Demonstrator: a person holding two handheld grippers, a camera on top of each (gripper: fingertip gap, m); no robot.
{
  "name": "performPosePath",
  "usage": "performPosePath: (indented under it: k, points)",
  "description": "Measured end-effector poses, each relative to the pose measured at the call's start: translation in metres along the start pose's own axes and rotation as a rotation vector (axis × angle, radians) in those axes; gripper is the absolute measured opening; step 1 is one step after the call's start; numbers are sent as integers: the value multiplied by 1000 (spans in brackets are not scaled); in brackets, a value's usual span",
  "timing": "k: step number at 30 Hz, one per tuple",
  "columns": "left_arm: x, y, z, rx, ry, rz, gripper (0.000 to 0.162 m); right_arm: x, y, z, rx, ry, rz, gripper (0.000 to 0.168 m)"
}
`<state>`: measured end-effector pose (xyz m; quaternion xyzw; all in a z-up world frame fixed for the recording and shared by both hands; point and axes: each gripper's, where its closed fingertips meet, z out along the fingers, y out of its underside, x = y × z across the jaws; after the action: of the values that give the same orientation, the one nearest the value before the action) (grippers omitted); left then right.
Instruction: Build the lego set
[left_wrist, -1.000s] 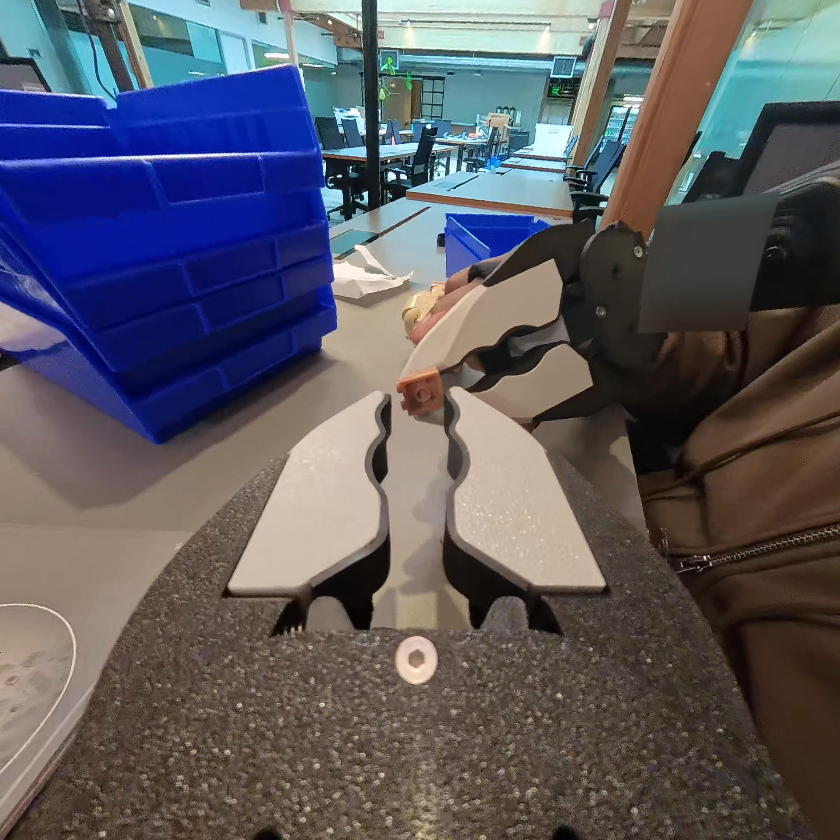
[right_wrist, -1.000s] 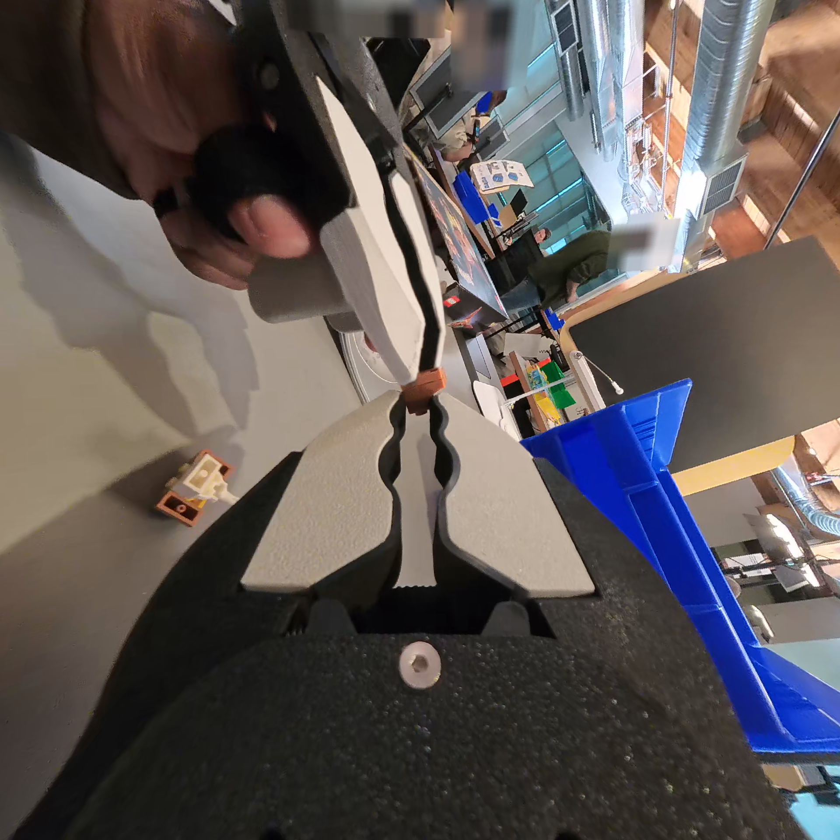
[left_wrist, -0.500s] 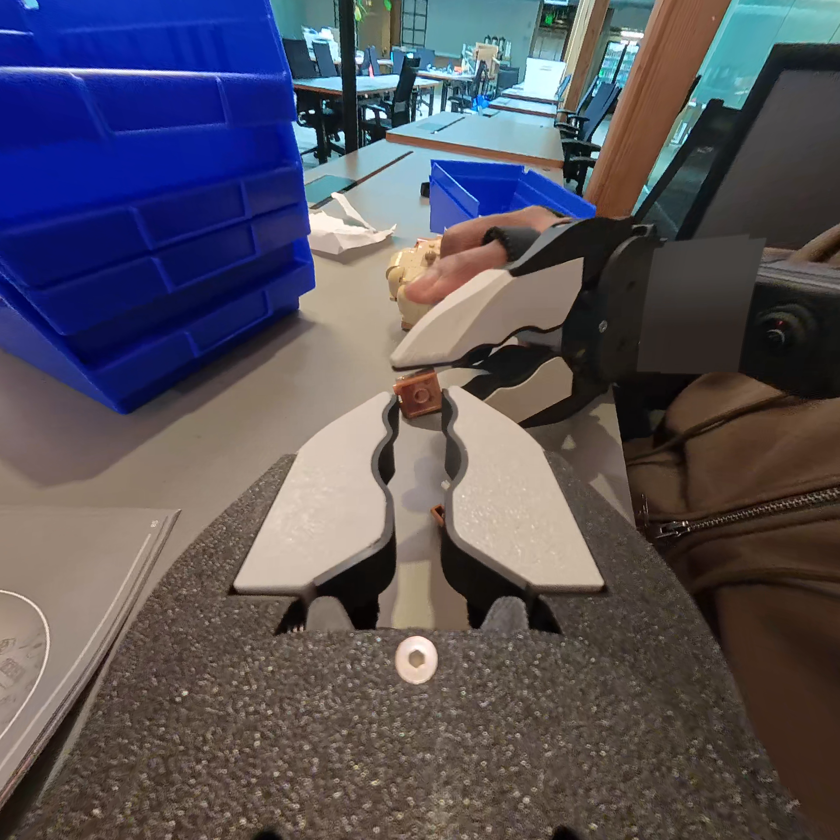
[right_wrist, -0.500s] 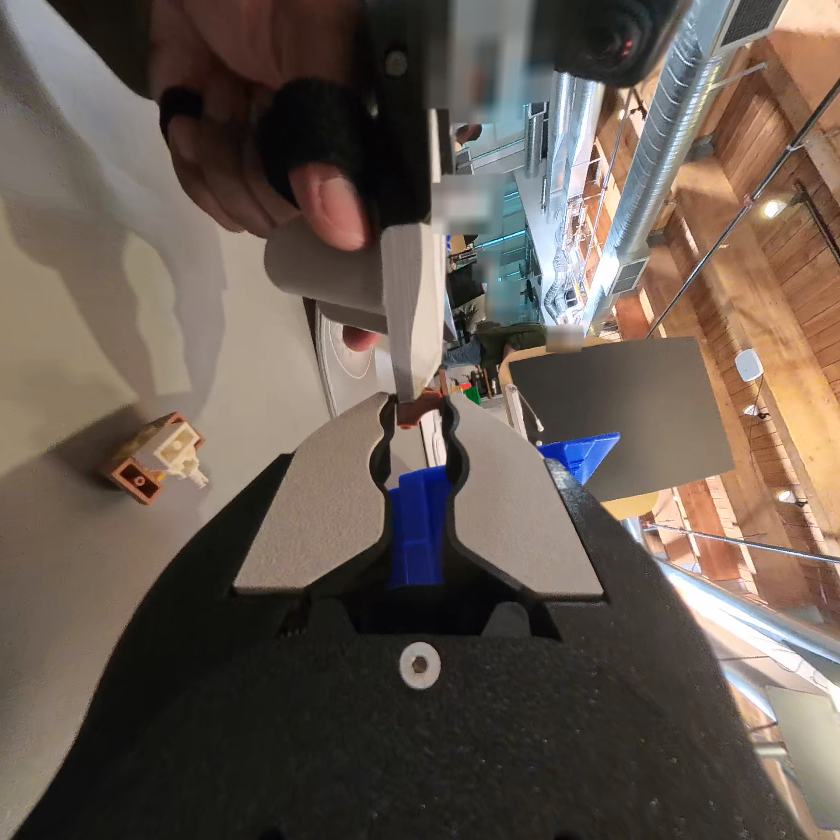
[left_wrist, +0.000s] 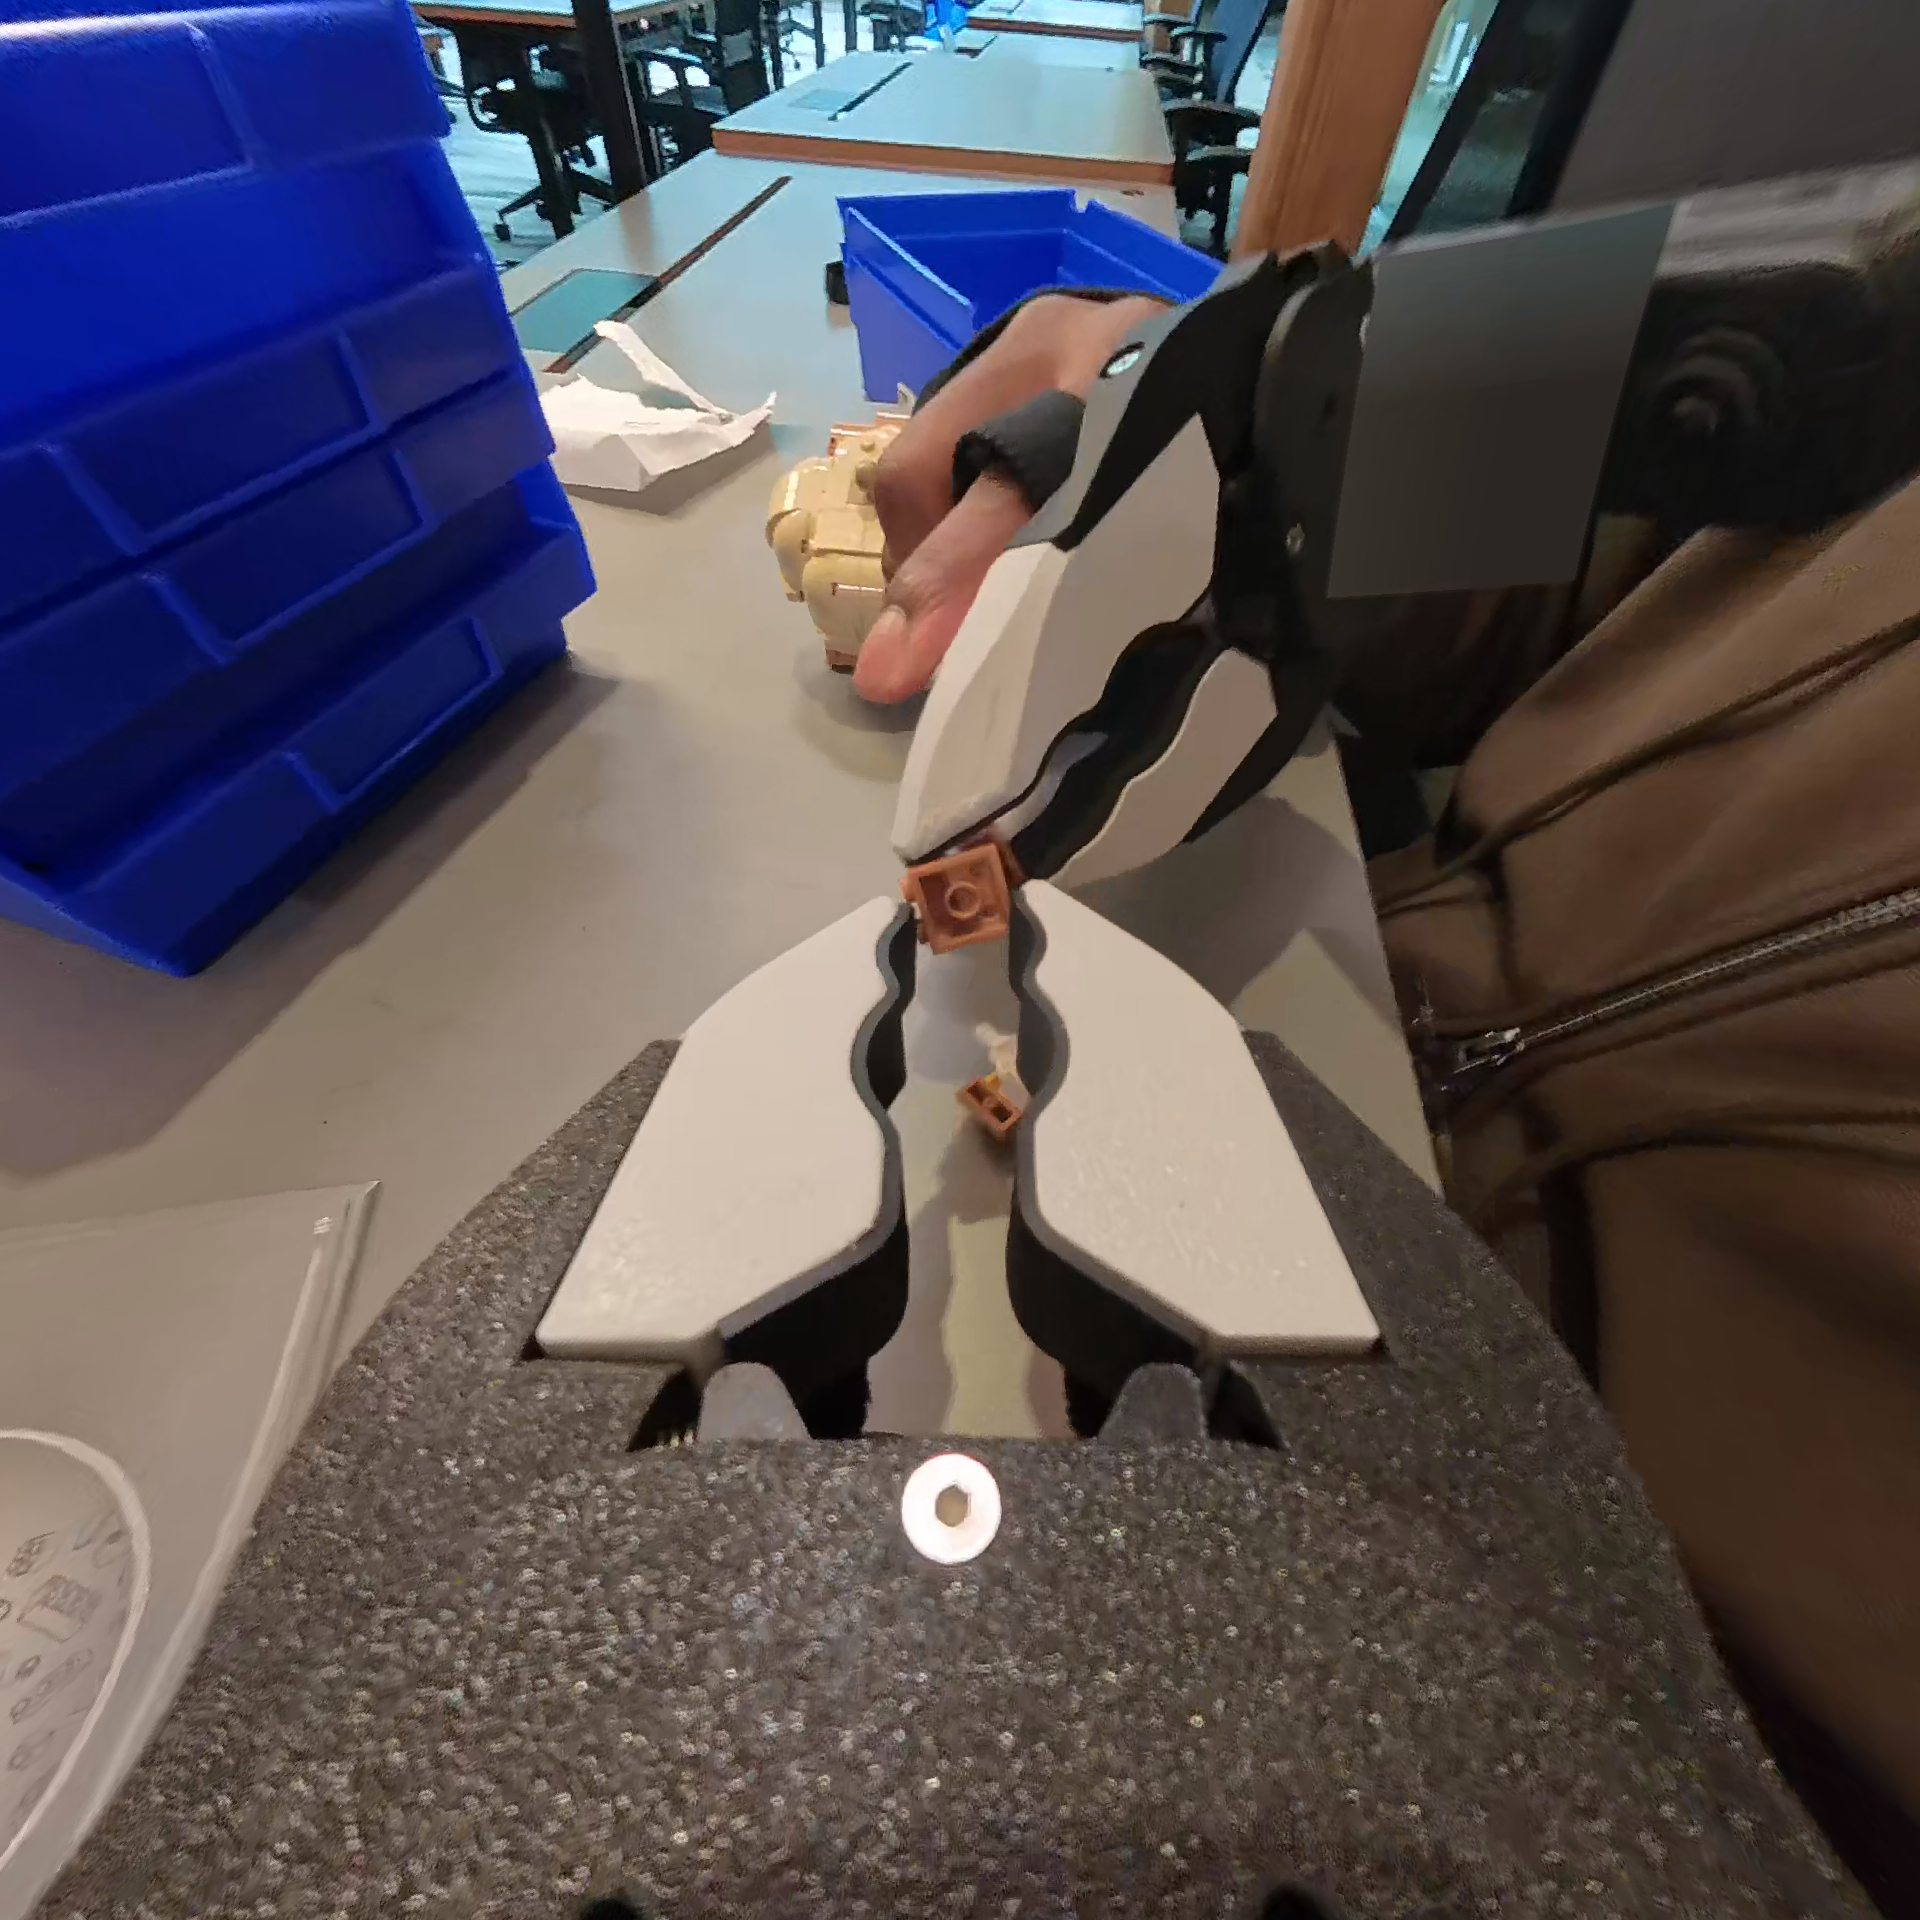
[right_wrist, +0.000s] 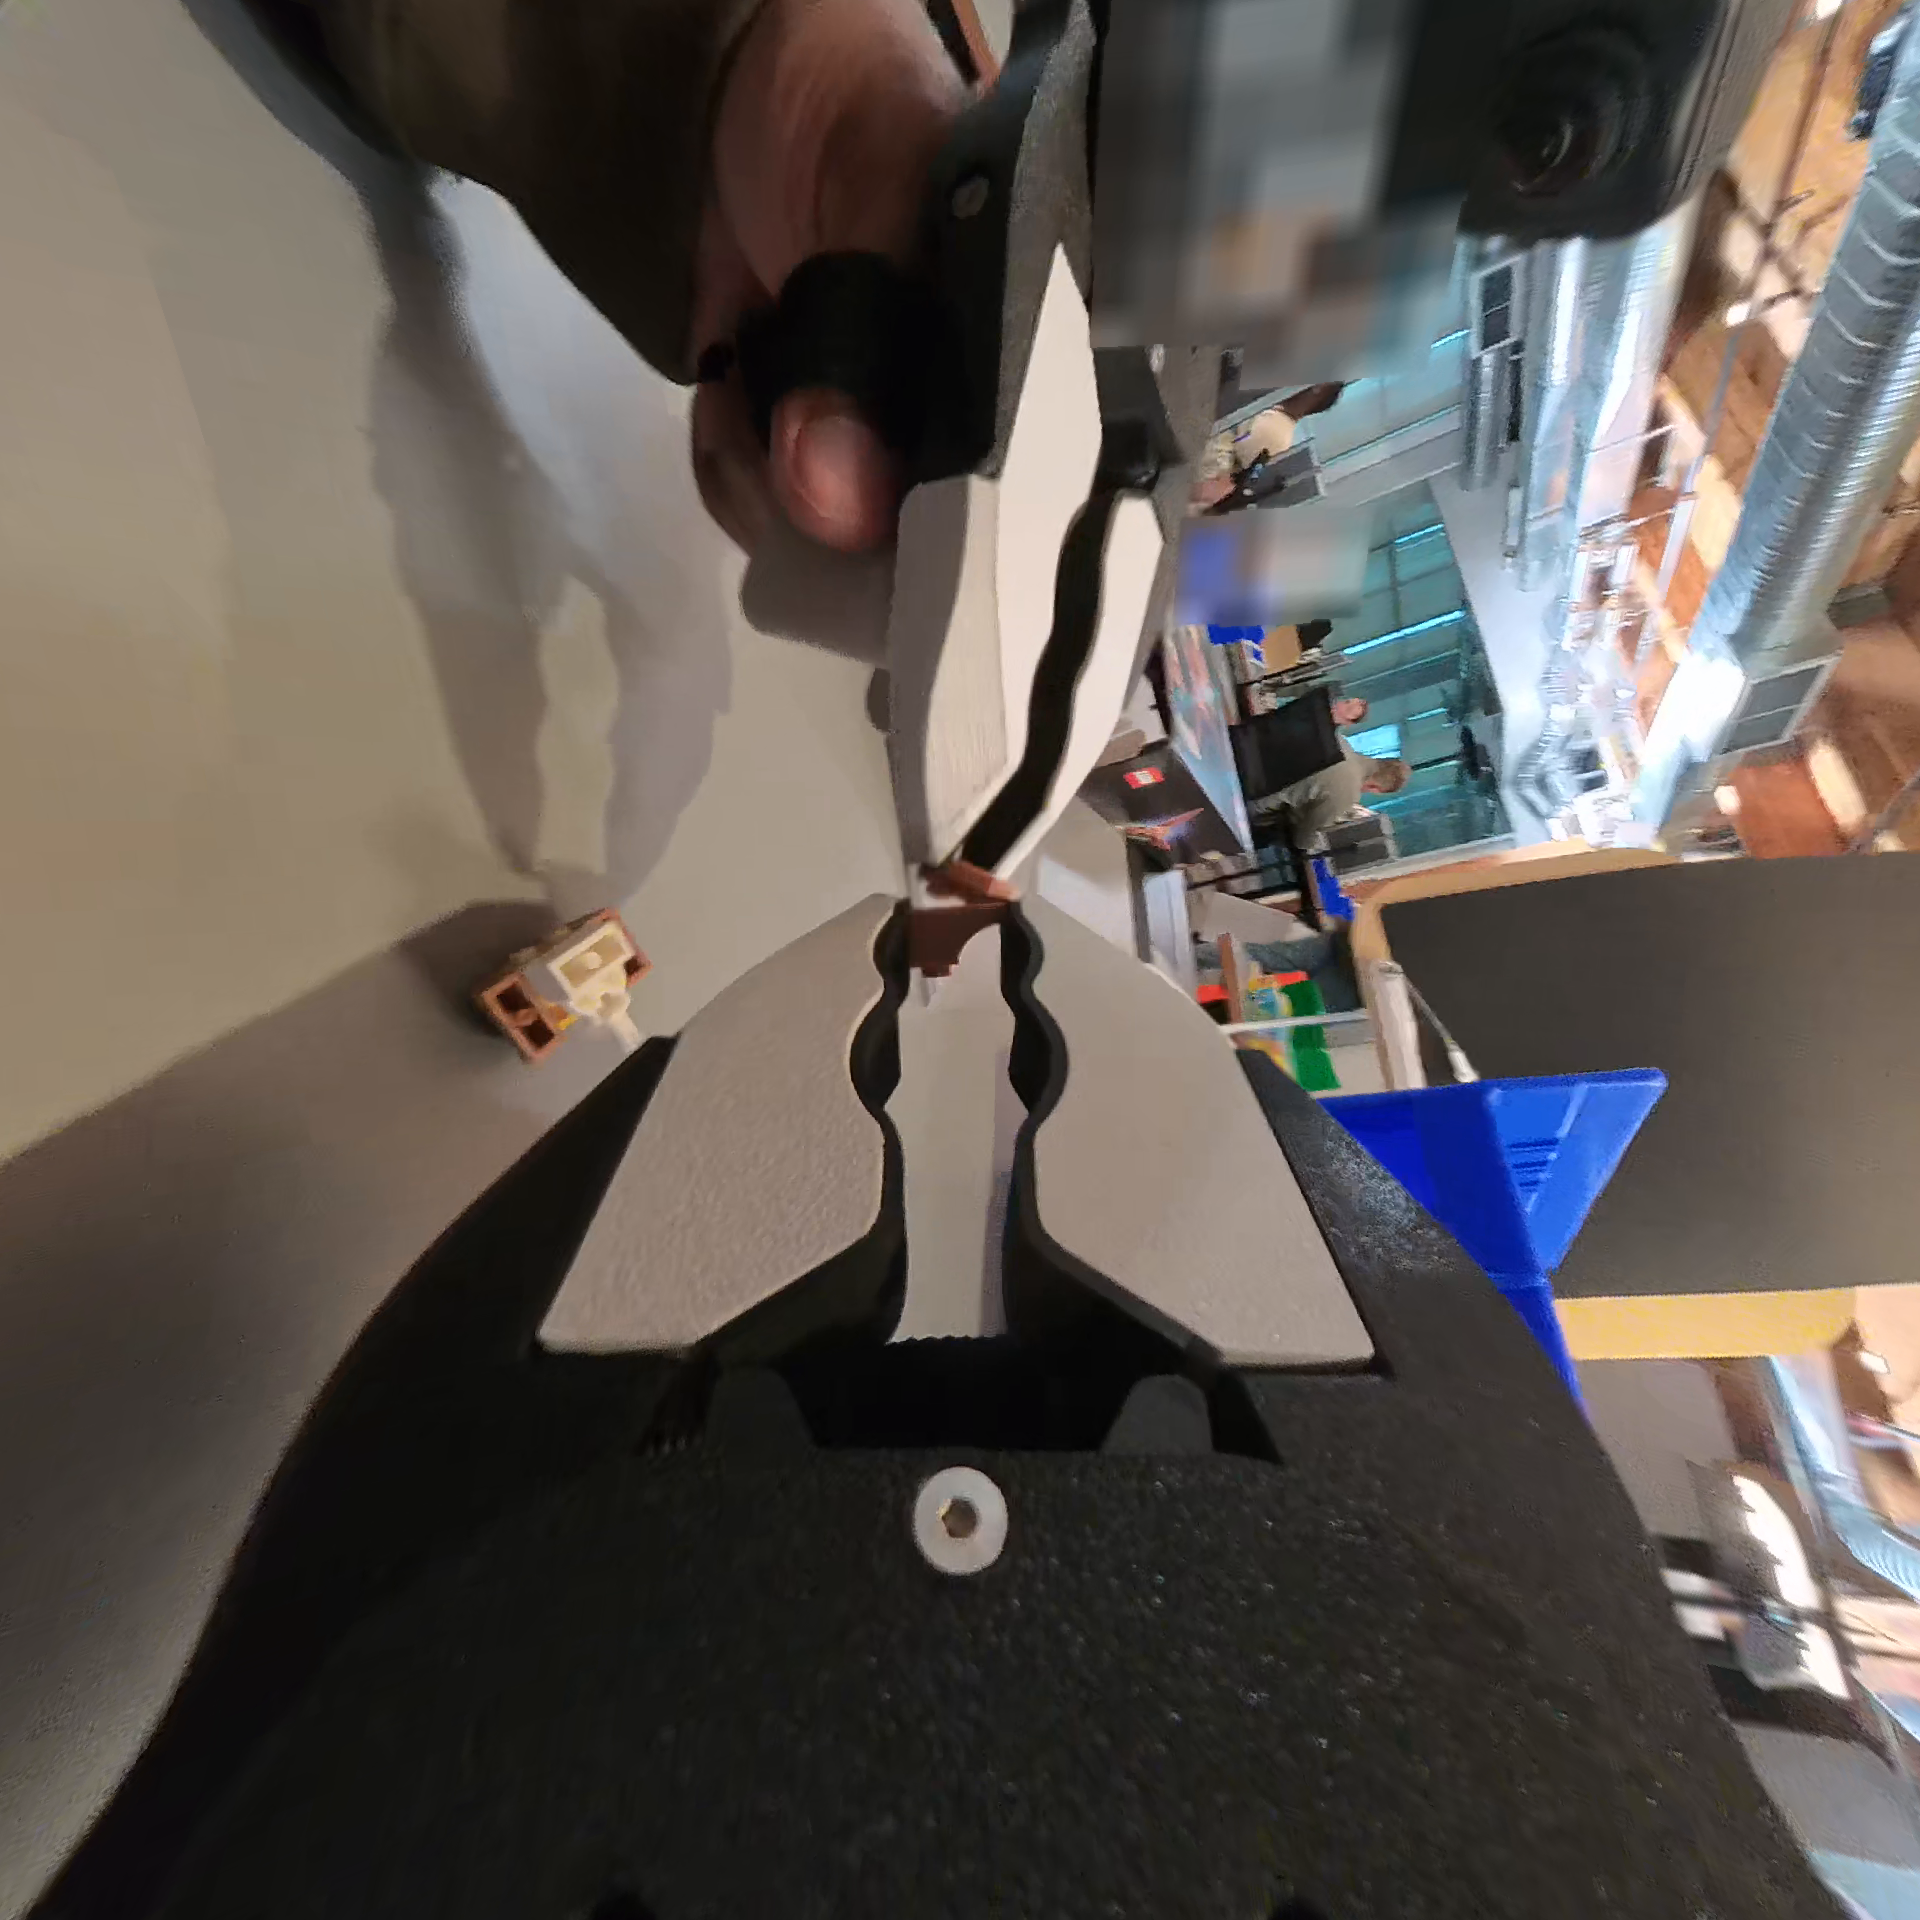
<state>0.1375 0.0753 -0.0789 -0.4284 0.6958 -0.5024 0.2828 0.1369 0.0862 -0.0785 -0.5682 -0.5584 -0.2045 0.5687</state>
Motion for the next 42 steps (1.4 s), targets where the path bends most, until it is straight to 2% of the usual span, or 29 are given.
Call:
performPosePath:
  k: [2,3,4,8,13,16,17,19,20,23,26,29,32,35,38,42]
  points:
    - [-11,-5,-9,38,-44,-12,17,-8,-2,-5,45,-72,44,17]
    - [-11,-9,-15,72,-14,-44,17,-7,-1,-6,48,-67,61,17]
    - [-8,-13,-20,99,21,-60,17,-4,2,-5,30,-41,61,17]
    - [-14,-14,-23,133,-19,-83,17,18,7,-7,-18,77,56,17]
    - [-10,-13,-15,121,-27,-64,17,109,19,-27,-125,399,85,16]
    - [-6,-10,-9,102,-26,-48,17,189,66,-45,-342,644,128,17]
    - [-6,-9,-8,95,-31,-43,17,208,91,-50,-437,684,164,17]
    - [-6,-8,-7,92,-41,-42,17,223,138,-53,-570,666,321,32]
    - [-6,-7,-8,95,-43,-46,17,225,150,-55,-563,660,417,38]
    - [-8,-7,-11,111,-48,-71,17,220,155,-67,-454,646,596,35]
    - [-6,-15,-12,149,-34,-83,17,215,145,-88,-381,650,627,34]
    - [-5,-23,-14,210,-19,-121,17,186,110,-83,-247,508,572,32]
    - [-3,-32,-18,293,43,-200,17,125,63,-57,-145,268,350,30]
    - [5,-43,-23,383,152,-265,18,67,33,-30,-150,116,63,32]
    - [15,-54,-30,466,271,-313,18,42,-2,-13,-45,72,11,32]
    - [21,-60,-37,519,347,-333,17,48,-33,-11,71,131,25,32]
